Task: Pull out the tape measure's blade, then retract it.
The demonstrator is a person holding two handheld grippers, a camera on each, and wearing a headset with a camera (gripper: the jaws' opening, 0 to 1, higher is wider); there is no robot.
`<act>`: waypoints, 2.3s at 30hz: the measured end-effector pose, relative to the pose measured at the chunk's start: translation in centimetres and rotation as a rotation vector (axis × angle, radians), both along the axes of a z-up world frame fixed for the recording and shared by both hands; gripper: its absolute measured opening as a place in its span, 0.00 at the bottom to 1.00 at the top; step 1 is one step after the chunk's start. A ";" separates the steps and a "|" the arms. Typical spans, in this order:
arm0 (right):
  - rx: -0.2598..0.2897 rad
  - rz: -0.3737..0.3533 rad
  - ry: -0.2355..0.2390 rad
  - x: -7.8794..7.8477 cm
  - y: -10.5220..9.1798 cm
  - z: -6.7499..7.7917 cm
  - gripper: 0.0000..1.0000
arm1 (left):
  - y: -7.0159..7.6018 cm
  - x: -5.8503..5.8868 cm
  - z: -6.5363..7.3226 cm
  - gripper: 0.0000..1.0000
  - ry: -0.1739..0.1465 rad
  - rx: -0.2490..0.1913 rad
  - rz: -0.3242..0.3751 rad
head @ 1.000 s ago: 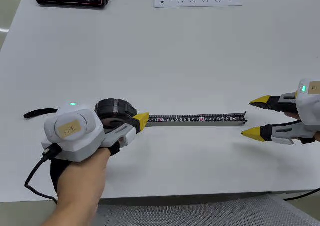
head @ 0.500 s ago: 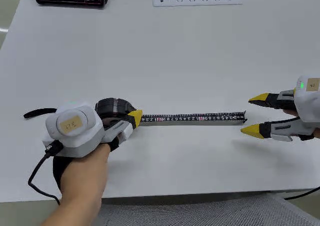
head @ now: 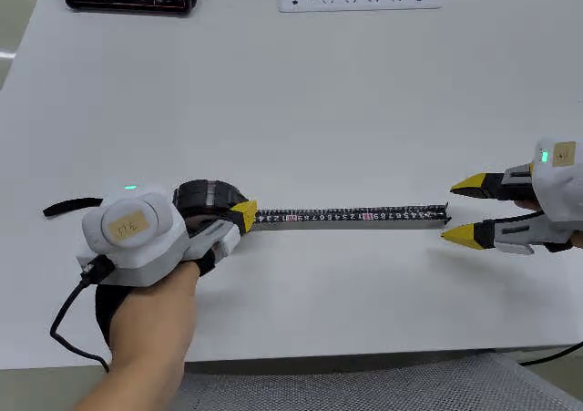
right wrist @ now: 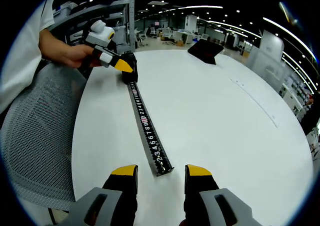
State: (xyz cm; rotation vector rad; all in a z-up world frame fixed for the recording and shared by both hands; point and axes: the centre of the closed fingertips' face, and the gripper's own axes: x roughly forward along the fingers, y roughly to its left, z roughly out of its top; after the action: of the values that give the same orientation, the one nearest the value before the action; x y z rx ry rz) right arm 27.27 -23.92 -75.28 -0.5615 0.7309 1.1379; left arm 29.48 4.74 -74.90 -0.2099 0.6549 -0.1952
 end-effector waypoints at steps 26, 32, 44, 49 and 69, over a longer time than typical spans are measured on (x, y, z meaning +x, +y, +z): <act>-0.062 0.143 0.045 0.4 0.4 -2.2 0.14 | 0.1 0.2 -0.4 0.62 0.008 -0.011 0.006; -0.062 0.163 0.032 0.3 0.4 -2.2 0.12 | 0.1 0.3 -0.4 0.62 0.010 -0.011 0.006; -0.074 0.170 0.022 0.2 0.4 -2.1 0.11 | 0.1 0.2 -0.4 0.61 0.013 -0.006 0.004; -0.078 0.176 0.026 0.3 0.4 -2.1 0.11 | 0.1 0.1 -0.4 0.61 0.015 -0.002 0.001; -0.075 0.178 0.040 0.3 0.7 -2.1 0.10 | 0.0 0.0 -0.2 0.59 0.018 -0.009 -0.010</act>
State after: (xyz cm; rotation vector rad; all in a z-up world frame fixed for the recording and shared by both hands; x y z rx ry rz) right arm 27.60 -23.26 -77.38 -0.6794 0.7718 1.2938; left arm 29.49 4.70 -75.10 -0.2172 0.6731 -0.2057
